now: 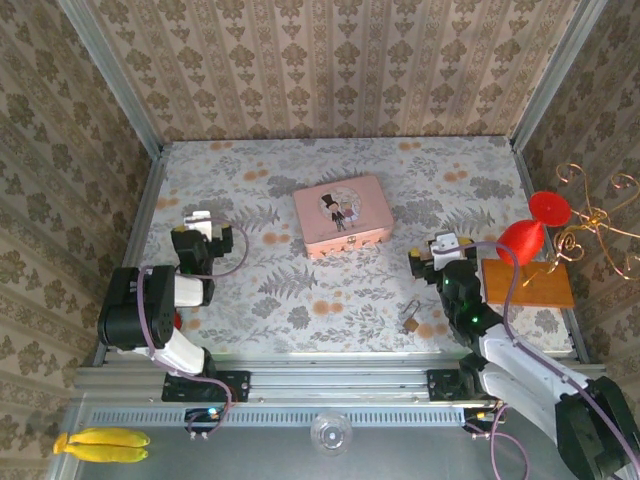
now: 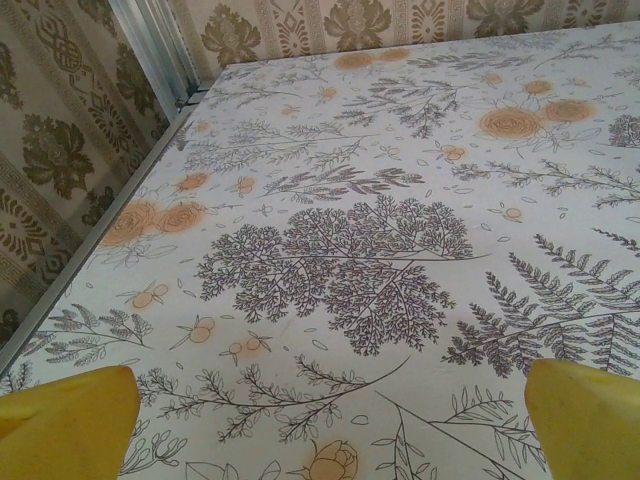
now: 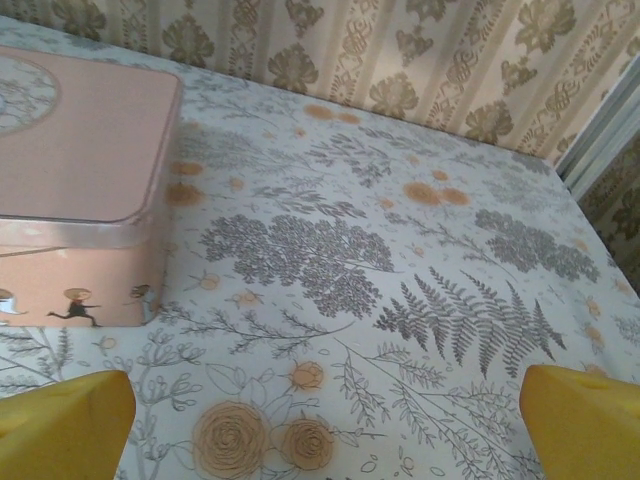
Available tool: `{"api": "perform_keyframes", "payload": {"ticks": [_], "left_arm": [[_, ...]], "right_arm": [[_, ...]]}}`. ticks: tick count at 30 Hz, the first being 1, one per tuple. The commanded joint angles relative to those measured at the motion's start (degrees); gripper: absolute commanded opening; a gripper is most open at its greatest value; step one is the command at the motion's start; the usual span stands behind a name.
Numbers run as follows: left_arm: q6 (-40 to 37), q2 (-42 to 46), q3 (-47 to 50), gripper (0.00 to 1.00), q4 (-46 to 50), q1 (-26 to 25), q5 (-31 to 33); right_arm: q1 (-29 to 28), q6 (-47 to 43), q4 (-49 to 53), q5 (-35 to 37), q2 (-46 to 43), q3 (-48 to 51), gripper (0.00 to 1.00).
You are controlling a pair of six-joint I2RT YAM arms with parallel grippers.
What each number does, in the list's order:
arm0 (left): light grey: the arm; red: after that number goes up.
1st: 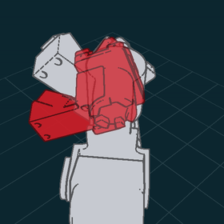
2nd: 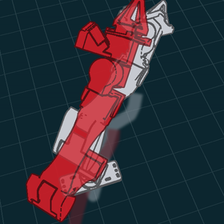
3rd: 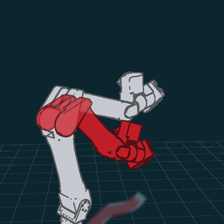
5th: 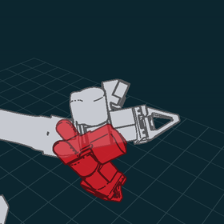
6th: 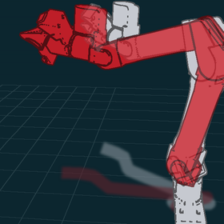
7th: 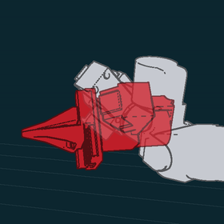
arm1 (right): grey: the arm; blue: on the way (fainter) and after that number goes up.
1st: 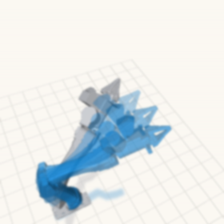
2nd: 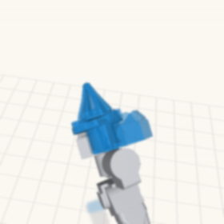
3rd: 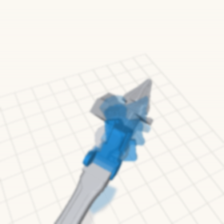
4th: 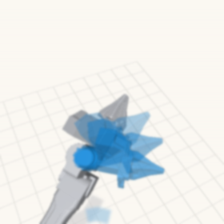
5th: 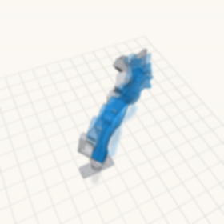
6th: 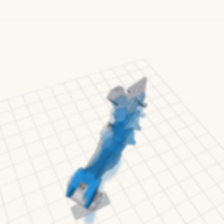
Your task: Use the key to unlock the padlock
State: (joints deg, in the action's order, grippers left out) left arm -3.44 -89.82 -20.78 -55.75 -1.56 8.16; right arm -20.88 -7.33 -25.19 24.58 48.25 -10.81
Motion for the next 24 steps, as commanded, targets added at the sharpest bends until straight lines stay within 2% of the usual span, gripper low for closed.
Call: {"api": "perform_keyframes", "payload": {"ticks": [1,5,9,13,15,18,20,22,24], "left_arm": [[1.06,0.47,-0.33,1.00,-0.06,-0.29,0.60],[0.93,0.52,-0.50,1.00,0.39,-0.29,0.45],[0.85,0.46,-0.63,1.00,0.47,-0.33,0.36],[0.72,0.43,-0.66,1.00,0.64,-0.37,0.27],[0.64,0.52,-0.69,1.00,0.73,-0.36,0.19],[0.64,0.44,-0.69,1.00,0.72,-0.35,0.19],[0.63,0.47,-0.67,1.00,0.65,-0.37,0.19],[0.65,0.49,-0.67,1.00,0.79,-0.37,0.19],[0.70,0.51,-0.67,1.00,0.80,-0.37,0.18]], "right_arm": [[2.94,1.18,-5.11,-2.43,4.08,-1.62,1.00],[6.63,1.75,-10.31,-4.52,10.50,-2.46,1.00],[10.78,2.07,-14.51,-11.54,17.17,-3.95,1.00],[12.82,1.27,-22.26,-14.14,22.81,-4.03,1.00],[13.95,1.14,-23.67,-16.86,24.82,-4.83,1.00],[15.75,2.19,-20.09,-21.97,26.36,-7.74,1.00],[17.47,3.81,-25.76,-26.44,29.10,-6.39,1.00],[18.16,4.83,-34.20,-26.34,34.42,-4.34,1.00],[18.33,4.94,-35.67,-26.18,37.16,-4.94,1.00]]}}
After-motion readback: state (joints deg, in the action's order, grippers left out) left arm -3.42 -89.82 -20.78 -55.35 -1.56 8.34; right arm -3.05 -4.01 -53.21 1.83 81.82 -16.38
